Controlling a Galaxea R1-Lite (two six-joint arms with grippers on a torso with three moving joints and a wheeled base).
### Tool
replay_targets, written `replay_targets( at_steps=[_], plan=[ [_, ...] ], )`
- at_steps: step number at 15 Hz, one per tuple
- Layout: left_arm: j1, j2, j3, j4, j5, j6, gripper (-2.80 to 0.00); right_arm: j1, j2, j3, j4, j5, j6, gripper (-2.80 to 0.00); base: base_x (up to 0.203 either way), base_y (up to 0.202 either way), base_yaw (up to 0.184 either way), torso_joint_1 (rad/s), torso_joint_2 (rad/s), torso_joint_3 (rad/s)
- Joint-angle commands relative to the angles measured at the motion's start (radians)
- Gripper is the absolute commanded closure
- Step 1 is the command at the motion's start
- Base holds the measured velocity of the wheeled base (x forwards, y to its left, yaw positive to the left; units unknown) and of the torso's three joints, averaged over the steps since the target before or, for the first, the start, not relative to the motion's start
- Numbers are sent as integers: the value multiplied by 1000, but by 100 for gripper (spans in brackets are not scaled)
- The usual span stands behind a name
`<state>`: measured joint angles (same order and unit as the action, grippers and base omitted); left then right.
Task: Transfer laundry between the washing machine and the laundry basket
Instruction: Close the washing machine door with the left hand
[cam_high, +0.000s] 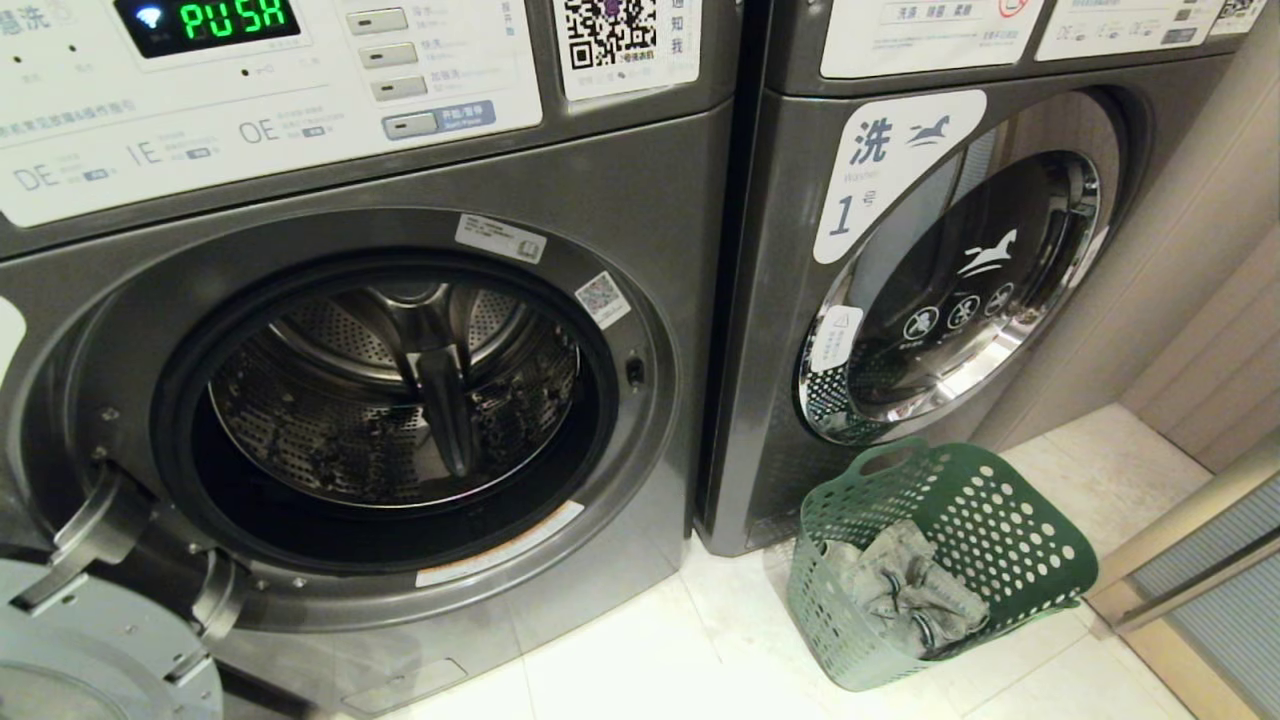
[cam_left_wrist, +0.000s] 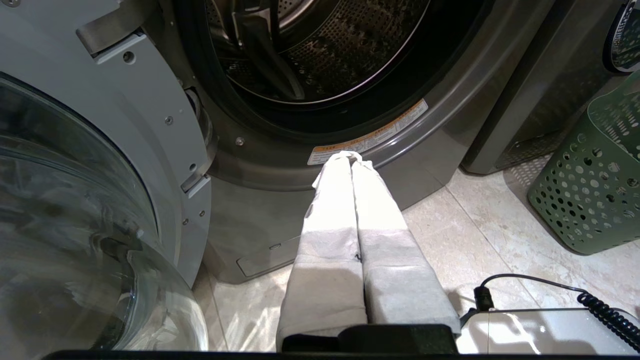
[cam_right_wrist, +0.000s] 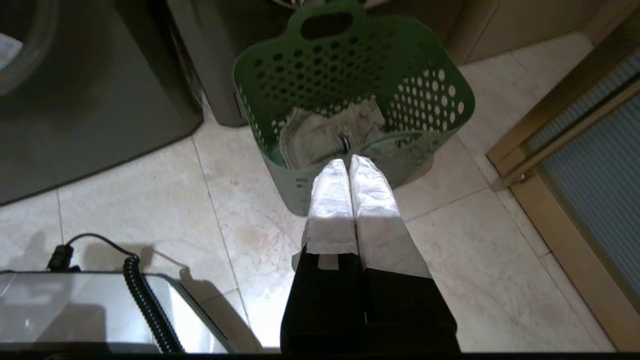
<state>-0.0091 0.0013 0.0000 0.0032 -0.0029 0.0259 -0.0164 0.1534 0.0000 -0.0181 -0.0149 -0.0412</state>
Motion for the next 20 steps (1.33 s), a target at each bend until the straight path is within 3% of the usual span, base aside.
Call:
replay_targets(
  at_steps=[1,10,14,20],
  plan=[
    [0,0,0,1,0,0,0,8,-151,0,7,7,-14,0,0,0,0,0,0,0],
    [0,0,0,0,0,0,0,13,-152,1,20,15,-32,0,0,0,0,0,0,0],
    [0,0,0,0,0,0,0,13,-152,0,18,24,-94,0,0,0,0,0,0,0],
    [0,0,0,1,0,-1,0,13,-152,0,20,24,-92,0,0,0,15,1,0,-1]
  ],
)
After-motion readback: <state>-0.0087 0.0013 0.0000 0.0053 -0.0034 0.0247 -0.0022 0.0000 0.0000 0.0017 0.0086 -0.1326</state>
